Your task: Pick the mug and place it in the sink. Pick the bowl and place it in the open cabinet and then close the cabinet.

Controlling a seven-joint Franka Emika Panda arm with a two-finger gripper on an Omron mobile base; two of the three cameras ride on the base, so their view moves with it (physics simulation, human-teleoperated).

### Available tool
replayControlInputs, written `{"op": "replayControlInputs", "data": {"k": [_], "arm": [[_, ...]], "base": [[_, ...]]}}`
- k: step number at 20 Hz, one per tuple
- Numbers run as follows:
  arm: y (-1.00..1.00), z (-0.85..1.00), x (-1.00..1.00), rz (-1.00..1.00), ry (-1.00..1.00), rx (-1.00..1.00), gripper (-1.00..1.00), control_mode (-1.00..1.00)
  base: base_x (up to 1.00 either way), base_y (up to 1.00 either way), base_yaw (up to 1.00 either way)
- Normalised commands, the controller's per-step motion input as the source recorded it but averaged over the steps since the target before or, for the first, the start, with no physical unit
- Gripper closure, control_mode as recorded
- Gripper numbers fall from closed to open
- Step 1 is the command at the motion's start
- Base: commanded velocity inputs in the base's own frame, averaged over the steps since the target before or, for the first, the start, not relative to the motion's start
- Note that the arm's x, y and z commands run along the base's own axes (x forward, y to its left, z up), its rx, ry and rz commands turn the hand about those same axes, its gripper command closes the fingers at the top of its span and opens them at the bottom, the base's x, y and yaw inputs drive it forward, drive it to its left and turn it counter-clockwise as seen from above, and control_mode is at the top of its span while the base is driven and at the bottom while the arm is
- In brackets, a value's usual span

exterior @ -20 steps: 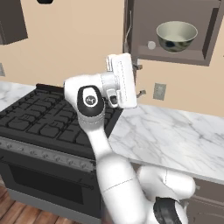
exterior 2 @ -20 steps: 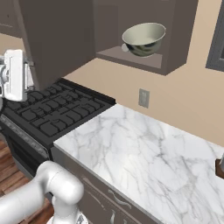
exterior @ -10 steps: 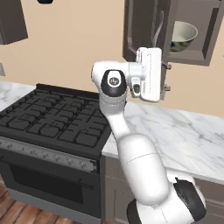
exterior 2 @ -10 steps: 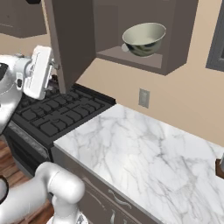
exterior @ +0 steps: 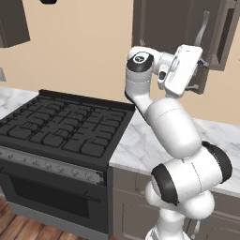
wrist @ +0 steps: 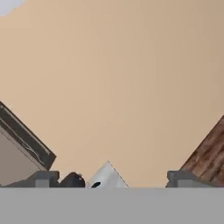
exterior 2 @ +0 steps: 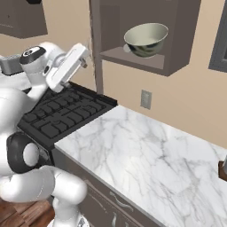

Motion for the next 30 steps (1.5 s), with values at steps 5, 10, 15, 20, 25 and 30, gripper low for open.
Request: {"op": "replayControlInputs", "data": {"k": [5, 10, 15, 20, 25, 30], "arm": [[-1.0, 0.0, 1.0, -0.07, 0.3, 0.16, -1.0, -1.0], [-1.0, 0.0, 0.77, 0.24, -0.02, 0.22, -1.0, -1.0], [-0.74, -0.01, 0.9, 0.57, -0.23, 0.21, -1.0, -1.0], [-0.21, -0.34, 0.92, 0.77, -0.23, 0.23, -1.0, -1.0], [-0.02, -0.75, 0.74, 0.88, -0.09, 0.2, -1.0, -1.0], [-0.06, -0.98, 0.97, 0.69, -0.19, 0.07, -1.0, -1.0]], "base": [[0.0, 0.0, 0.0], [0.0, 0.0, 0.0], [0.0, 0.0, 0.0], [0.0, 0.0, 0.0], [0.0, 0.0, 0.0], [0.0, 0.0, 0.0]]}}
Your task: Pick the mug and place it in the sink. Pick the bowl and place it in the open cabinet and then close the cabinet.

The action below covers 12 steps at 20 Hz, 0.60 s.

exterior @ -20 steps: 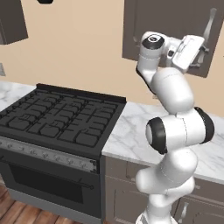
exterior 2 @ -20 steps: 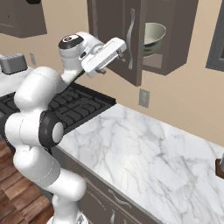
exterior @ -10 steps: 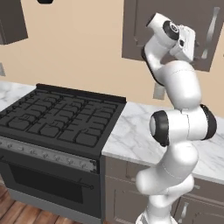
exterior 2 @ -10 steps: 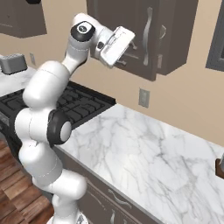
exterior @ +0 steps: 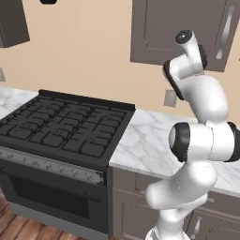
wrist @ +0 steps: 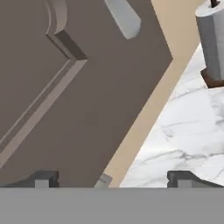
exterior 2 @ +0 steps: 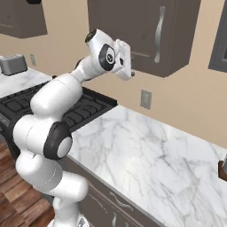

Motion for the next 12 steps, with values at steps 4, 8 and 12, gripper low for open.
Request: {"op": "replayControlInputs", "data": {"k": [4, 8, 12], "arm": [[-0.11, -1.0, 1.0, 0.48, -0.5, -0.03, -1.0, -1.0], [-0.22, -1.0, 1.0, 0.26, -0.56, -0.13, -1.0, -1.0], [-0.04, -0.76, 1.0, 0.0, -0.65, -0.2, -1.0, -1.0]], "base": [[0.0, 0.0, 0.0], [0.0, 0.0, 0.0], [0.0, 0.0, 0.0]]}}
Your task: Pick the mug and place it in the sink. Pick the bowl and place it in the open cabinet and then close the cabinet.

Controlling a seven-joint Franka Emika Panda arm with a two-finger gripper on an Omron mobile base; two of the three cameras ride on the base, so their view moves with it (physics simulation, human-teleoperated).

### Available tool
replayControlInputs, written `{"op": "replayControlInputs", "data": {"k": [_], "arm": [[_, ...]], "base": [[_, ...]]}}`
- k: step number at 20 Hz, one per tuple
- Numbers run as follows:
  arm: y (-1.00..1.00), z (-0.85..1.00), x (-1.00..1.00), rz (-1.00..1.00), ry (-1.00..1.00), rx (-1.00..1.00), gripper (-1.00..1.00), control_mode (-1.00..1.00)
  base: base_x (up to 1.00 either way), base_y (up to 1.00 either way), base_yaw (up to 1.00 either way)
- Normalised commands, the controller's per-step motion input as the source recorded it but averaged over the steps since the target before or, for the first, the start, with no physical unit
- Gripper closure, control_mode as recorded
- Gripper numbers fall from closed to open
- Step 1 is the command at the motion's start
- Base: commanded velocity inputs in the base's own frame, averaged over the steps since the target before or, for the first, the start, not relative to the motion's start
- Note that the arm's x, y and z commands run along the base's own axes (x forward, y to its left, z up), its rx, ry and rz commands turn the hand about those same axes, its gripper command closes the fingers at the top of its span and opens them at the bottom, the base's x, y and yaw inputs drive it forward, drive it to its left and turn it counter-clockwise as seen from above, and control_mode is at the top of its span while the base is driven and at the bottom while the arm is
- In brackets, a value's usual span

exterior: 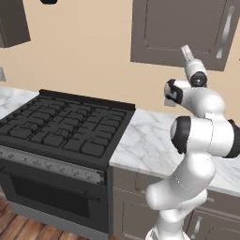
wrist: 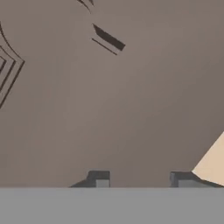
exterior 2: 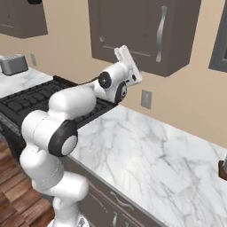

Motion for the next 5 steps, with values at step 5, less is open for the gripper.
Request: {"op": "replayControlInputs", "data": {"k": [5], "arm": [[0.0, -0.85, 1.0, -0.03, -0.27, -0.08, -1.0, -1.0]], "base": [[0.0, 0.0, 0.0]]}}
